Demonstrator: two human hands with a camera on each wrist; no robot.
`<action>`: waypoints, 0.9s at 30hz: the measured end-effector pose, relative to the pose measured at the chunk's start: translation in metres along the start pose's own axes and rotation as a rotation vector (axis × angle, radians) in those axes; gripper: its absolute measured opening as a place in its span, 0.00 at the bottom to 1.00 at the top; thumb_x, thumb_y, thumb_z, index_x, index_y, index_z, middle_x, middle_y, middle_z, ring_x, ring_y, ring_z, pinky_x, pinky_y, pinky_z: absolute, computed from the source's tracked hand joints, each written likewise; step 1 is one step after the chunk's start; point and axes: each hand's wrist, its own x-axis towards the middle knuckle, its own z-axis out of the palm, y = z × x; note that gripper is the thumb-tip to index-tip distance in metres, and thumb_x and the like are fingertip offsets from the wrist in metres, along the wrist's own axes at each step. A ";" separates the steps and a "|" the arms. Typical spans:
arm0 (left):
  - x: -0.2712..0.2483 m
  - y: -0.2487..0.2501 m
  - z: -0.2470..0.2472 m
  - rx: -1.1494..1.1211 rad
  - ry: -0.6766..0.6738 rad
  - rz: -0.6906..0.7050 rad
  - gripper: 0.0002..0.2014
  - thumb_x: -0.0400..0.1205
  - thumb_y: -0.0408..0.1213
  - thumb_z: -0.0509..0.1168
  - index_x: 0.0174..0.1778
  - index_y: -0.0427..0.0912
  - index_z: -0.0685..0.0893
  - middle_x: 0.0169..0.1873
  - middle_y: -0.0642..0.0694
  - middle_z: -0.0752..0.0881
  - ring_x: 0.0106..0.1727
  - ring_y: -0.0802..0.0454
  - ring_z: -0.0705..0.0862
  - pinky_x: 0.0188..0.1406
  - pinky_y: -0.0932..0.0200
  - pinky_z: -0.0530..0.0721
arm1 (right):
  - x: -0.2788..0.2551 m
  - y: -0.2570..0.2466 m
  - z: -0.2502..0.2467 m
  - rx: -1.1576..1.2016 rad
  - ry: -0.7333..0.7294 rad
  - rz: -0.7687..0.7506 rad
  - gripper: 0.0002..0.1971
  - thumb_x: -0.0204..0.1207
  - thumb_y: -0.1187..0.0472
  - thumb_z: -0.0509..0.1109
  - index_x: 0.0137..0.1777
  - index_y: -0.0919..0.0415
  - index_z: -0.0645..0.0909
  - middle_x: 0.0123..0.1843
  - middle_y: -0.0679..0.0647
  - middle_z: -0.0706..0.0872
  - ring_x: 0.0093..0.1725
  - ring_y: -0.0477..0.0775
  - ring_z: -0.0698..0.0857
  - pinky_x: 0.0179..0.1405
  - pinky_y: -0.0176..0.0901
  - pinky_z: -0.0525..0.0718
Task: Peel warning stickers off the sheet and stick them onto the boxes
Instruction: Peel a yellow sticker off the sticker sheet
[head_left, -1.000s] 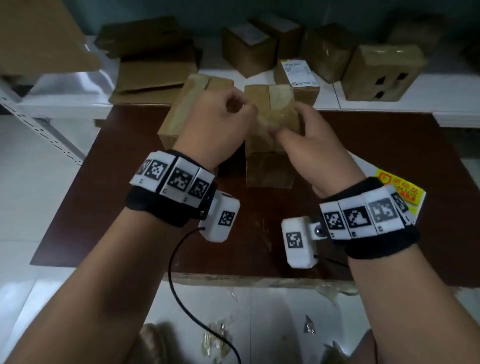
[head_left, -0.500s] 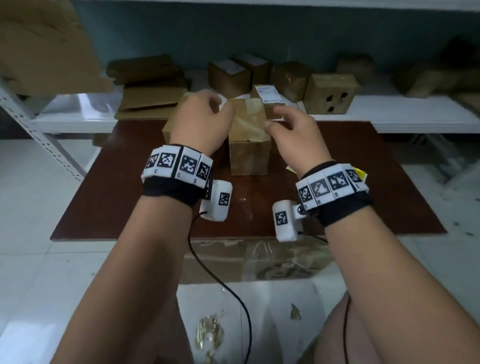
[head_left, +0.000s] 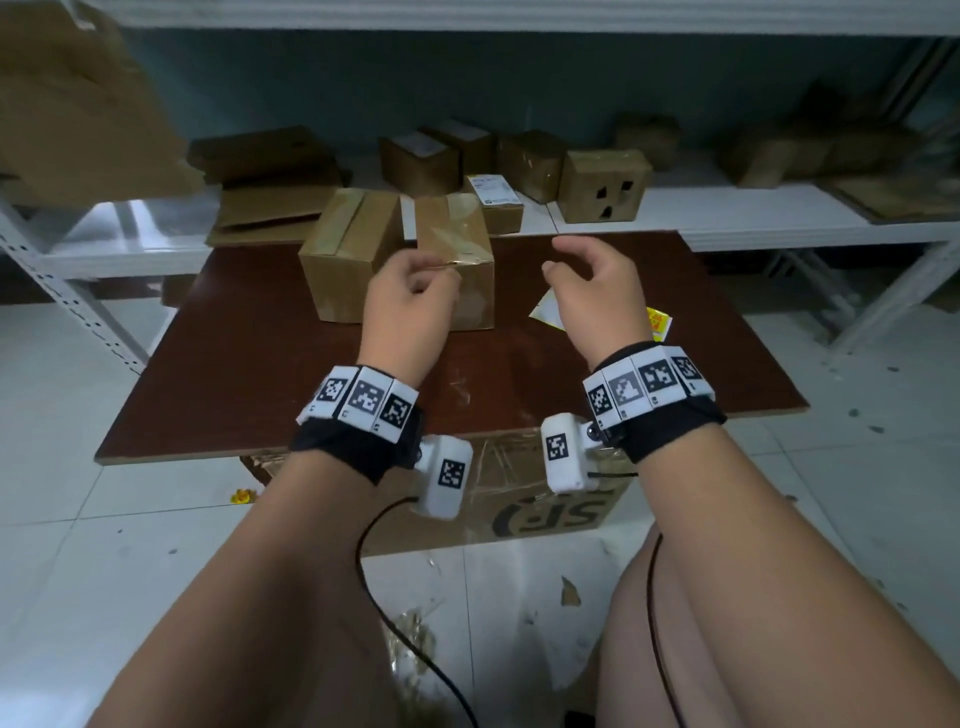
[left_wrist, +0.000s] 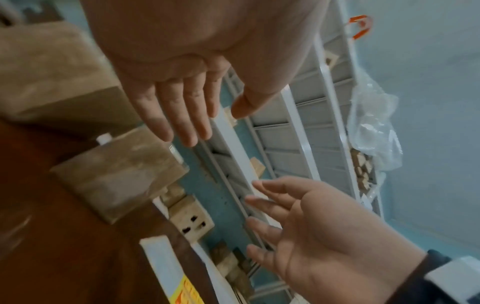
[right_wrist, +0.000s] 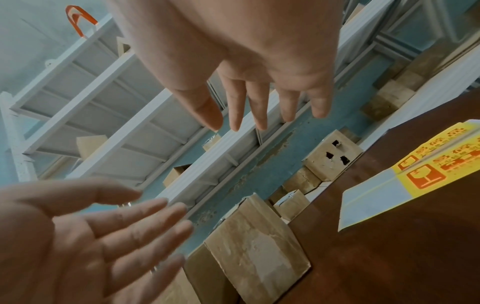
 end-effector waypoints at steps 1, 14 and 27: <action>0.000 -0.008 0.004 -0.039 -0.017 -0.044 0.11 0.81 0.41 0.69 0.59 0.50 0.87 0.50 0.45 0.96 0.57 0.43 0.94 0.66 0.40 0.92 | 0.002 0.003 0.001 -0.010 0.005 0.011 0.18 0.87 0.57 0.71 0.76 0.52 0.86 0.71 0.48 0.88 0.70 0.46 0.84 0.64 0.34 0.76; 0.040 -0.056 0.077 -0.013 -0.116 -0.186 0.10 0.85 0.38 0.70 0.60 0.46 0.91 0.41 0.50 0.88 0.37 0.54 0.84 0.45 0.52 0.87 | 0.058 0.070 -0.012 -0.279 0.004 0.332 0.28 0.82 0.49 0.71 0.82 0.48 0.77 0.86 0.59 0.74 0.89 0.68 0.67 0.86 0.66 0.71; 0.072 -0.064 0.124 -0.149 -0.260 -0.406 0.19 0.87 0.52 0.68 0.68 0.46 0.89 0.50 0.56 0.81 0.55 0.56 0.80 0.62 0.51 0.75 | 0.099 0.126 -0.040 -0.387 0.025 0.655 0.38 0.80 0.43 0.70 0.88 0.55 0.67 0.88 0.65 0.68 0.88 0.73 0.66 0.87 0.68 0.67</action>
